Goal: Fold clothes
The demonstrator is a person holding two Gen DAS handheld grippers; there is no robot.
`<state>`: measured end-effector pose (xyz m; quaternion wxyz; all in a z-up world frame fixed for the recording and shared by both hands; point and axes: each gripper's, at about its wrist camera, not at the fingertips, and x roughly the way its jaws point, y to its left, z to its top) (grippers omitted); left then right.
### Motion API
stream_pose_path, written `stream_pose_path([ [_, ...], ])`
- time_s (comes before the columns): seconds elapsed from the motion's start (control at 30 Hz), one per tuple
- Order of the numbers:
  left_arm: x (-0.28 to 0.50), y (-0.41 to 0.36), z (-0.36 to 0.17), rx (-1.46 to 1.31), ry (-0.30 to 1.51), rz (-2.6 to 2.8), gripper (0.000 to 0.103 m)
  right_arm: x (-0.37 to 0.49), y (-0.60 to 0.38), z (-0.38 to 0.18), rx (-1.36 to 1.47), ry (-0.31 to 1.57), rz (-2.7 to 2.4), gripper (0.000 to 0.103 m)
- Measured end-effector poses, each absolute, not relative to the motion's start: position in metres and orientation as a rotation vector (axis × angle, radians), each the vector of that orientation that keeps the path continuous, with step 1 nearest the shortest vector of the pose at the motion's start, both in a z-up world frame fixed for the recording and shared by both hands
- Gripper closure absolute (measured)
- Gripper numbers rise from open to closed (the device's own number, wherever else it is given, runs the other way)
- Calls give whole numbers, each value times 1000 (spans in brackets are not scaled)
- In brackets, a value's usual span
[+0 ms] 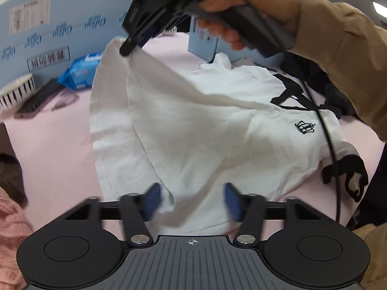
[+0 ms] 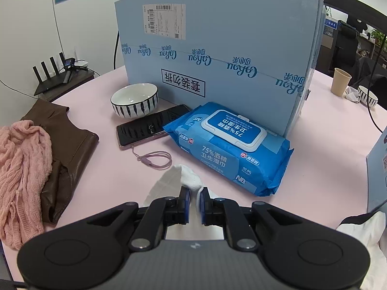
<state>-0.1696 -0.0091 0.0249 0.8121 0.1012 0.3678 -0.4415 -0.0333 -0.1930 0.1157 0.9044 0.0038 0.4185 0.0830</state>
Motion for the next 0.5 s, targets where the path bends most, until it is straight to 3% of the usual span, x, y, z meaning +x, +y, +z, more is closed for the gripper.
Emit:
stream_pose_path([
  [0.03, -166, -8, 24, 198, 793, -939, 81, -34, -194, 116, 10, 863, 170, 93],
  [0.13, -163, -3, 24, 158, 810, -943, 89, -36, -198, 118, 15, 854, 165, 93],
  [0.5, -154, 49, 32, -136, 772, -892, 92, -31, -199, 123, 70, 825, 183, 93],
])
